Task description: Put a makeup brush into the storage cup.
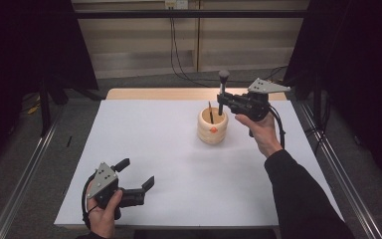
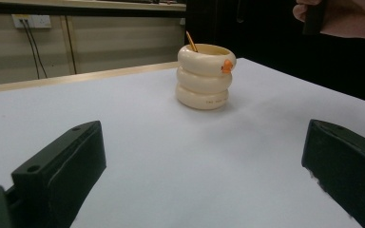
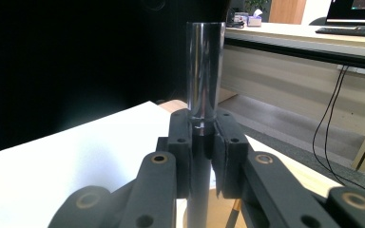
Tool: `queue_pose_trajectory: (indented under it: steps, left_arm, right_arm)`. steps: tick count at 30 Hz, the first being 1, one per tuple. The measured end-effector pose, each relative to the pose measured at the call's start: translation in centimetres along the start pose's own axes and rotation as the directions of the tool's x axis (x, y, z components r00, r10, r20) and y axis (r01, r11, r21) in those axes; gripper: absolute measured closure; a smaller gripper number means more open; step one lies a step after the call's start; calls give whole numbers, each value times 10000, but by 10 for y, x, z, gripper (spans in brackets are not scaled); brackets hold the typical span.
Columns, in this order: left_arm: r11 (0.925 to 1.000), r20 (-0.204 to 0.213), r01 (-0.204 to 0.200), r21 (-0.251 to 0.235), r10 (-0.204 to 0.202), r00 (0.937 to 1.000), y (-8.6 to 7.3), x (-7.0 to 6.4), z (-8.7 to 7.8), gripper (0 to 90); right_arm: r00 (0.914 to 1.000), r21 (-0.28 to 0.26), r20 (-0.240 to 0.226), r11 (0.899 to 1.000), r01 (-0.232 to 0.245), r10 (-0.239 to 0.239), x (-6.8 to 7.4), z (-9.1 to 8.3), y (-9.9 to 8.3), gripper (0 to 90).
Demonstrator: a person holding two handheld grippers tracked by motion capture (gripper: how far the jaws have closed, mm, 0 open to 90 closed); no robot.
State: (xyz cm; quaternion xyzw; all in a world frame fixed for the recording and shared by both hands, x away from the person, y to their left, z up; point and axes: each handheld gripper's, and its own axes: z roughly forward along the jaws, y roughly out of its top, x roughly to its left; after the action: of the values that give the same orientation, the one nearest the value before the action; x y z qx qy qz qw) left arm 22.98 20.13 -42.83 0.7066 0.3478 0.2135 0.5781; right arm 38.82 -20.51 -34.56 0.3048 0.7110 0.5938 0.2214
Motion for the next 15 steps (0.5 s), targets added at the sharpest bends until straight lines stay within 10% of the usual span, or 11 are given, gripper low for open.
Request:
queue_pose_trajectory:
  steps: [15]
  left_arm:
    - [9999,-86,-149,61,150,9999,0,5,0,11]
  right_arm:
    - [9996,452,257,9989,-91,80,-4,18,-19,791]
